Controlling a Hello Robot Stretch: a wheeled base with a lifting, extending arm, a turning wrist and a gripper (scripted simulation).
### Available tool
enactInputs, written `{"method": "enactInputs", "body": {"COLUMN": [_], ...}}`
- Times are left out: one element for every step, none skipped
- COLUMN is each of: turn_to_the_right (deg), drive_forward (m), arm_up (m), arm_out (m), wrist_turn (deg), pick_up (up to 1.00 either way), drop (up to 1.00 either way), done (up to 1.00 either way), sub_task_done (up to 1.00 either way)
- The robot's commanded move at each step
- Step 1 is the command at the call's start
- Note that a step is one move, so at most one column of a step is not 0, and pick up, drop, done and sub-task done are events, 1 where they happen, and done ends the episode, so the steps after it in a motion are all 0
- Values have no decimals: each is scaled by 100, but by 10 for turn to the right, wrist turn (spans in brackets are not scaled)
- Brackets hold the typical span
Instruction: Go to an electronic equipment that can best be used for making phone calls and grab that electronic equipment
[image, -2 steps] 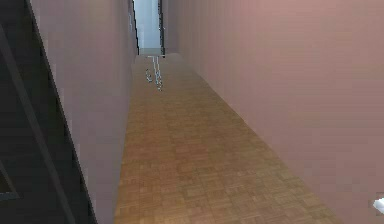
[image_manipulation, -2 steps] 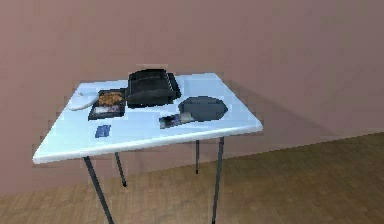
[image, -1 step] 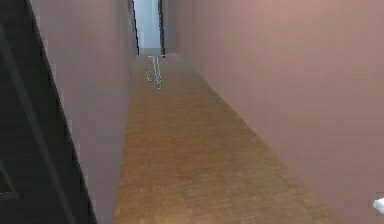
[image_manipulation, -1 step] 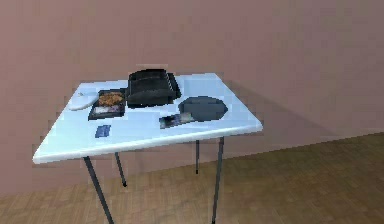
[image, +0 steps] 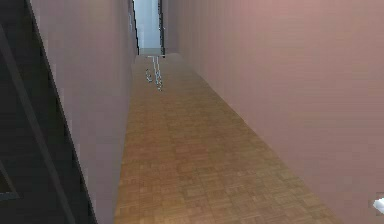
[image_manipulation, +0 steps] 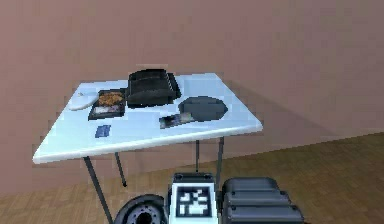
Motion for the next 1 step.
{"method": "enactInputs", "body": {"turn_to_the_right": [0], "drive_forward": [0], "arm_up": [0], "arm_out": [42], "wrist_turn": [0], "pick_up": [0], "drop": [0], "done": [0], "sub_task_done": [0]}}
